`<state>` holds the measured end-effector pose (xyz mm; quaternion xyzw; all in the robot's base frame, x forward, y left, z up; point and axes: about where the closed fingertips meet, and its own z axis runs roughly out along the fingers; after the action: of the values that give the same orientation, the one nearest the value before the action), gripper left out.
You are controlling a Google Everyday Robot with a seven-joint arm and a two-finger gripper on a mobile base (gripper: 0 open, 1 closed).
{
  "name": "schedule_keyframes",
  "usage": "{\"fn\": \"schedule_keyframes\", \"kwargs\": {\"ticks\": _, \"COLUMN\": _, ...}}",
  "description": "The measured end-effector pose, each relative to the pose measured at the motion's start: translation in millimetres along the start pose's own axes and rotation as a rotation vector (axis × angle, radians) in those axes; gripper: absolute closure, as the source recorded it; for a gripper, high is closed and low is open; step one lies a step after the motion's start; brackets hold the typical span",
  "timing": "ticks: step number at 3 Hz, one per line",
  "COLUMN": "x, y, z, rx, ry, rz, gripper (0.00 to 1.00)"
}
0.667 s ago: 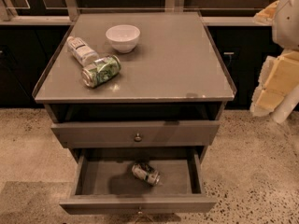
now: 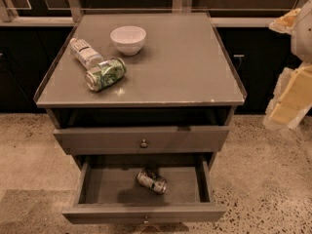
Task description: Pick 7up can from middle drawer and place on counter
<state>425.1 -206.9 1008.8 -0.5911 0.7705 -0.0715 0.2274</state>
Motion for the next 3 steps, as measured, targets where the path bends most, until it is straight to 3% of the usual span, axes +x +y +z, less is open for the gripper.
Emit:
{"fn": "schedule_keyframes", "kwargs": {"ticks": 1, "x": 5.5, "y": 44.2, "z": 34.7, "rx": -0.012, "ry": -0.127, "rz": 0.085, "gripper": 0.0}}
{"fn": "schedule_keyframes", "kwargs": {"ticks": 2, "x": -5.5, "y": 85.7, "z": 103.6, "rx": -0.092, "ry": -0.265, "rz": 0.179, "gripper": 0.0}}
{"fn": "schedule_keyframes", "kwargs": {"ticks": 3, "x": -15.3, "y": 101.4, "z": 128.0, "rx": -0.114, "ry": -0.32, "rz": 0.249, "gripper": 0.0}}
